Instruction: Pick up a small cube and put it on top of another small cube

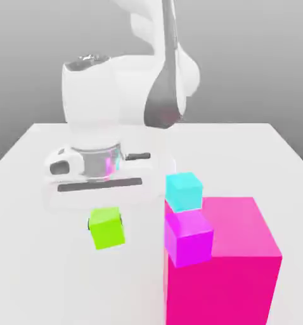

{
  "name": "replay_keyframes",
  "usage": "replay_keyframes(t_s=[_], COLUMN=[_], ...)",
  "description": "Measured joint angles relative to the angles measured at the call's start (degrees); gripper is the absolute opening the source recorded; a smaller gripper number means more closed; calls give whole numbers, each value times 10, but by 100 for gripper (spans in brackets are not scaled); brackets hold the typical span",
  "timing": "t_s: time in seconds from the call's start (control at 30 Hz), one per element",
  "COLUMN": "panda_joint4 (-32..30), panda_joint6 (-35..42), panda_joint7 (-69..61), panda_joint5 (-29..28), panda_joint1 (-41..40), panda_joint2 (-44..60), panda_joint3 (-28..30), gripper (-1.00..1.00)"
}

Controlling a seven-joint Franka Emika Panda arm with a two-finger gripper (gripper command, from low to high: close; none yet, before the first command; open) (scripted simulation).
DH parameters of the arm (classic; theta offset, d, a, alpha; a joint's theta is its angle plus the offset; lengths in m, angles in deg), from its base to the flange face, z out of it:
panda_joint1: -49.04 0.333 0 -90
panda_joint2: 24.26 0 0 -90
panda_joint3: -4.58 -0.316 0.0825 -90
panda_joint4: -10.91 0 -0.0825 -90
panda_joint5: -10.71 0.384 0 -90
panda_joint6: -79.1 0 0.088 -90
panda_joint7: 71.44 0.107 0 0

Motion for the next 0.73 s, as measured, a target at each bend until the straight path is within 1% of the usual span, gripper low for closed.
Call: replay_keyframes(t_s=[0.2, 0.47, 0.53, 0.6, 0.63, 0.73], panda_joint4=[125, 288, 283, 259, 249, 249], panda_joint6=[127, 314, 306, 266, 250, 250], panda_joint7=[29, 144, 165, 171, 172, 172], panda_joint5=[4, -56, -71, -76, -76, -76], panda_joint1=[25, 80, 86, 87, 87, 87], panda_joint2=[1, 13, 25, 42, 49, 49], panda_joint3=[-21, -70, -75, -76, -76, -76], gripper=[-100, -100, -100, -100, 100, 100])
